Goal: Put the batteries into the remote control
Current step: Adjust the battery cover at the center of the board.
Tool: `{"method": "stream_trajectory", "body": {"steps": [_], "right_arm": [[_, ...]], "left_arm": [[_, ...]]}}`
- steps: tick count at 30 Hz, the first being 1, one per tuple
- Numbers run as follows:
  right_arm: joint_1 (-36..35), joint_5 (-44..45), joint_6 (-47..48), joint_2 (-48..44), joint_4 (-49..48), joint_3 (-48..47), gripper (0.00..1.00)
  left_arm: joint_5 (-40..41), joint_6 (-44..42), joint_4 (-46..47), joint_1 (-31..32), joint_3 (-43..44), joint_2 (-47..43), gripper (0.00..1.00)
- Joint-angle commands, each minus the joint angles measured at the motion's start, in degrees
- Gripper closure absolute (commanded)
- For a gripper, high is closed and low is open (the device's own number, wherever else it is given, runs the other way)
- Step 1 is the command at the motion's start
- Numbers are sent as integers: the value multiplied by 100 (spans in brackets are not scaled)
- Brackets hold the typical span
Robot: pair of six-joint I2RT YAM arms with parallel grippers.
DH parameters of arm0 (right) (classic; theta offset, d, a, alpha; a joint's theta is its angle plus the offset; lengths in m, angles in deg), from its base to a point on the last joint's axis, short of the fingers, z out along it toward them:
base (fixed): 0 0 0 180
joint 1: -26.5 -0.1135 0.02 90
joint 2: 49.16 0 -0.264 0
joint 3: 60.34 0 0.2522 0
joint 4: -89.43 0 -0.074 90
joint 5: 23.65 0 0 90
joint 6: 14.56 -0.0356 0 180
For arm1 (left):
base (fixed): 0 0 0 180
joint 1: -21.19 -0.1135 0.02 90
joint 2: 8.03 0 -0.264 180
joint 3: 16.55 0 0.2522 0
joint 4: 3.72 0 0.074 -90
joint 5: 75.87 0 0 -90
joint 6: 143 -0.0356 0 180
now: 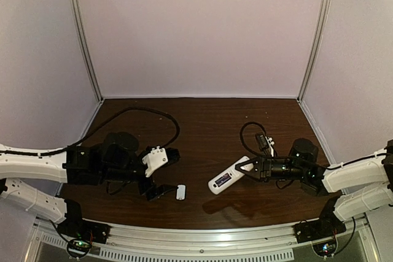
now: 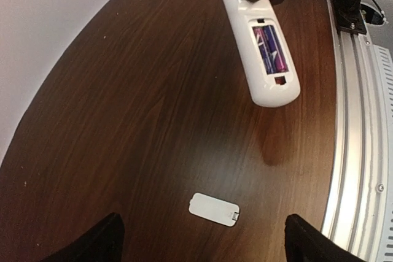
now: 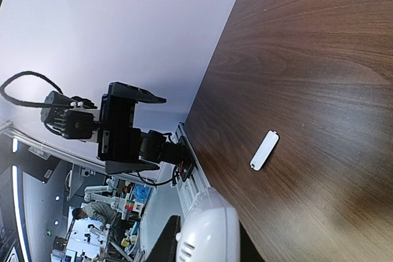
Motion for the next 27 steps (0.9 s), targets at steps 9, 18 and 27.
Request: {"method": "stream_trajectory", "body": {"steps": [9, 18, 27], "right_arm": [[124, -139, 310, -177, 255, -63, 100], [162, -130, 306, -168, 256, -40, 100], [224, -209, 348, -310, 256, 23, 100]], "left_arm": [[379, 3310, 29, -129, -292, 532, 15], [462, 4577, -216, -28, 115, 1771, 27], [602, 4826, -239, 229, 552, 2549, 31]]}}
